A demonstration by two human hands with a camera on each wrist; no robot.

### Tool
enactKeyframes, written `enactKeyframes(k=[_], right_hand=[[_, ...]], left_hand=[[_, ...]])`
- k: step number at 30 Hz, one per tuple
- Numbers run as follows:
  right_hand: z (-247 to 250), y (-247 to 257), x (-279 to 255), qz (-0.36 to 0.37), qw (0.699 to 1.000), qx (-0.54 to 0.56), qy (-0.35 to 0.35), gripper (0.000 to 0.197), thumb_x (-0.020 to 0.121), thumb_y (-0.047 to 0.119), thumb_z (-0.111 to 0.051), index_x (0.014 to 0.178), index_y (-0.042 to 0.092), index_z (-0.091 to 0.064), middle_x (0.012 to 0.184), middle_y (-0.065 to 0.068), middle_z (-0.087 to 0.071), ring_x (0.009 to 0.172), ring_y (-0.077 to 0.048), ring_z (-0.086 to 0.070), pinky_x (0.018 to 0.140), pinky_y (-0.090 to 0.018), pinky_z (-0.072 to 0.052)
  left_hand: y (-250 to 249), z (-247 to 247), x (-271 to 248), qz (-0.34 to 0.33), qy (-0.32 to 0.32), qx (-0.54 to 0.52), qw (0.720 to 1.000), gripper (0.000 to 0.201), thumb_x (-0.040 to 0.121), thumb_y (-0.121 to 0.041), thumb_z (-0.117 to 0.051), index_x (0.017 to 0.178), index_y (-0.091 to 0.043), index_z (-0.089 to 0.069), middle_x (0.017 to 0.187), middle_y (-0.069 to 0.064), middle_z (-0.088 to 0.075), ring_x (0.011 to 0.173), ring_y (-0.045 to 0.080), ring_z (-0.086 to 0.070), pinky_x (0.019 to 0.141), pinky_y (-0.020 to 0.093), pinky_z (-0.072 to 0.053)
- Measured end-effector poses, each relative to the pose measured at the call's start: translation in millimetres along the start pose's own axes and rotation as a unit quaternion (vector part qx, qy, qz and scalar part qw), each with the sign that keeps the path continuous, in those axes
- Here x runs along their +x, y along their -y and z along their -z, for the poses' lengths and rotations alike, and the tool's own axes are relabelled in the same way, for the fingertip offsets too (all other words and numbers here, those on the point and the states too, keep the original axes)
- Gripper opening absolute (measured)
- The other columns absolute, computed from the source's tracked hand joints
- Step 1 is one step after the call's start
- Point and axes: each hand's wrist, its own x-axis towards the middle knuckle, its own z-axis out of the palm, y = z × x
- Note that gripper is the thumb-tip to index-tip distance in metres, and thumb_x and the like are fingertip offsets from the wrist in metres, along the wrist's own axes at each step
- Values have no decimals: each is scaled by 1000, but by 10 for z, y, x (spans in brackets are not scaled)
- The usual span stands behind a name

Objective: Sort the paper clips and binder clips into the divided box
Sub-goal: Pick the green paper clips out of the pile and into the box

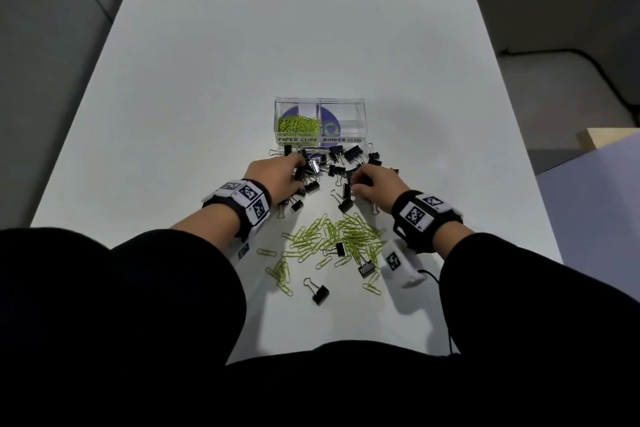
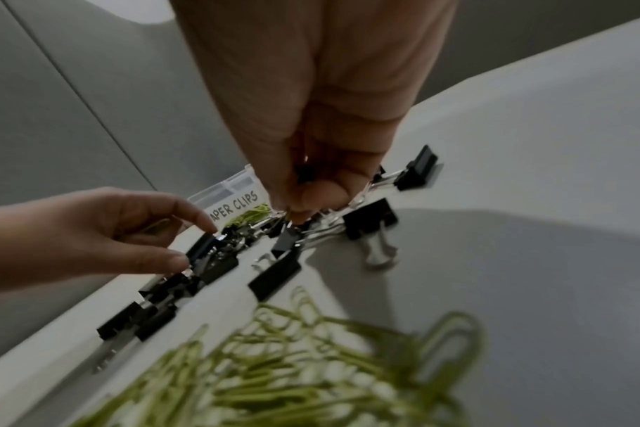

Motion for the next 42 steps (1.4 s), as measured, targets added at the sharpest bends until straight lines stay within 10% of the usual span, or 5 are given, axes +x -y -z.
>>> enactKeyframes(k=[8,14,20,32,42], right_hand=[[-84,95,9,5,979,199,45,18,89,6,-58,103,-3,-62,70,-2,-61,39,4,-54,43,-9,-44],[-29,101,51,9,982,187,23,11,91,1,-51,98,3,-60,79,-7,-64,49,1,-57,47,-8,-46],[-103,186,2,16,963,265,44,18,92,4,-51,77,13,-51,47,4,-62,41,1,-59,46,-12,-50],[-38,170,62,59,988,140,38,14,91,15,-56,78,18,-52,63,7,-50,42,8,-47,44,-4,-36],[145,-51,153,3,997,46,-61,17,90,17,-57,105,9,-59,89,-1,-57,79,-17,-52,70,-28,-46]], left_hand=[[-282,-136,-69,-98,21,-18,995,37,89,-51,-48,117,-26,-54,112,-3,-64,101,16,-59,75,27,-42],[-185,-175,-134,-102,41,10,994,34,92,-48,-46,114,-25,-55,109,-2,-64,99,16,-59,75,28,-44],[-240,-187,-185,-80,-10,-10,997,38,90,-53,-46,111,-24,-55,101,-3,-66,94,17,-61,70,27,-42],[-206,-62,-97,-71,56,-75,993,25,96,-36,-42,107,-18,-55,98,2,-65,86,19,-57,69,27,-37],[73,-66,-163,-49,104,-3,993,23,99,-25,-27,88,-14,-43,80,3,-53,73,19,-47,66,27,-35]])
